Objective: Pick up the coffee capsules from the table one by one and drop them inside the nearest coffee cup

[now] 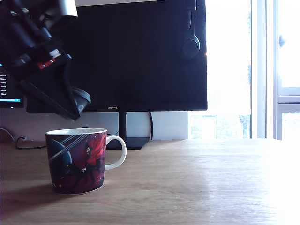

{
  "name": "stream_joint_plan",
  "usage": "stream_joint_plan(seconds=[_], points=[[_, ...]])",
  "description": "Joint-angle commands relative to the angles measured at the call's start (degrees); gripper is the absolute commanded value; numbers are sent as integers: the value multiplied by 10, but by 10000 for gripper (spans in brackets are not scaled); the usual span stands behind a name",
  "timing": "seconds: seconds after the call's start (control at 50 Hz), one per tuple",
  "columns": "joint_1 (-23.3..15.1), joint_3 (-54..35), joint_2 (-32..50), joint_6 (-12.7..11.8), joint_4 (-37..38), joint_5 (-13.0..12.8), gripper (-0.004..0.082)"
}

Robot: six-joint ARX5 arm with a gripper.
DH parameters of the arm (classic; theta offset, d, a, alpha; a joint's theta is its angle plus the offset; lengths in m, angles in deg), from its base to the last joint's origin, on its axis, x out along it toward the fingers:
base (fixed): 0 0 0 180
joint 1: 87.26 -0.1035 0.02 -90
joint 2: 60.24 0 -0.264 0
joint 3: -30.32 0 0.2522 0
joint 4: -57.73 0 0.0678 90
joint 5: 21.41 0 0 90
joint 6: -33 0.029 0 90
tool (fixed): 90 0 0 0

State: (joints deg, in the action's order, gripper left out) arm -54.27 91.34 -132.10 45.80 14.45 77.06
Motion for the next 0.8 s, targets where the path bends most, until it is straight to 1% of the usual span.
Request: stream_joint_plan(seconds=[0.0, 0.16, 0.38, 0.66, 0.78], points=[[2, 19, -19, 10, -16, 0, 181], [5, 59, -50, 22, -63, 0, 181], [5, 89, -74, 23, -113, -3, 181], [5, 90, -76, 23, -121, -7, 181], [5, 90, -76, 23, -121, -15, 181]])
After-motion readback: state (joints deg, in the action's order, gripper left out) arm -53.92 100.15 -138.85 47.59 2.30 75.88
